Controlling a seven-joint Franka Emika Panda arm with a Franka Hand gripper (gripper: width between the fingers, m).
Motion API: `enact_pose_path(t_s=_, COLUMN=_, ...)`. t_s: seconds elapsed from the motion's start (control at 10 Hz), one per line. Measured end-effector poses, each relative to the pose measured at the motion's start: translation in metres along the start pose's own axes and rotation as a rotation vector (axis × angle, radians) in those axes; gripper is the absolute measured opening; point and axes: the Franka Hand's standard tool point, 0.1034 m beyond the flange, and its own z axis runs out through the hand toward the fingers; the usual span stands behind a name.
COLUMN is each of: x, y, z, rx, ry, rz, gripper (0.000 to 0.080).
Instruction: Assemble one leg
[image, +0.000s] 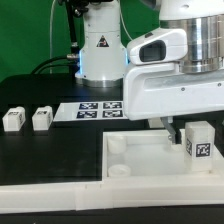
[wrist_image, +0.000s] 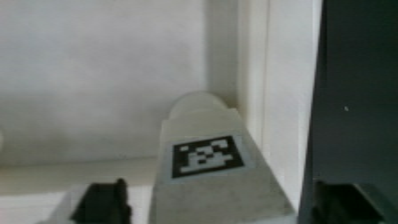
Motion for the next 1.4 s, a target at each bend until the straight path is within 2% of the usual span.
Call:
enact_pose_path(t_s=0.1, x=-0.0001, y=-0.0002, z=0.0000, rx=0.001, ry=0.000, rz=0.015, gripper=0.0345)
enact_pose_path(t_s=0.2, x=-0.0002, y=-0.0005, z=0.0001, rx=0.003, ry=-0.001, rz=0.112, gripper=0.0294)
enact_pose_path(t_s=0.4, x=0.0004, y=-0.0007, z=-0.0004, rx=0.007, ry=-0.002, rz=0.334, gripper=0.0294)
enact_pose_path(t_s=0.5, x=0.0021, y=-0.0006, z=-0.0024, rx=0.004, ry=-0.009, rz=0.547, gripper=0.0294)
enact_pose_path(t_s=0.8, x=0.0035, y=0.0026, z=-0.0017, rx=0.056, ry=-0.040, rz=1.124, gripper=0.0294)
enact_pose_path(t_s=1.1, x=0.0004, y=-0.0031, z=0.0003, rx=0.055, ry=-0.057, rz=1.428, gripper=0.0294)
enact_pose_path(t_s=1.2, x=0.0002, y=-0.0042, z=0.0004, rx=0.059, ry=-0.063, rz=1.456, gripper=0.0345)
enact_pose_path(t_s=1.3, x=0.0001, y=-0.0041, z=0.0004, rx=0.060, ry=-0.062, rz=1.424, gripper=0.0482)
enact_pose_path(t_s=1.4, x=0.0001, y=-0.0043, z=0.0005, rx=0.060, ry=-0.061, rz=1.391, gripper=0.0482)
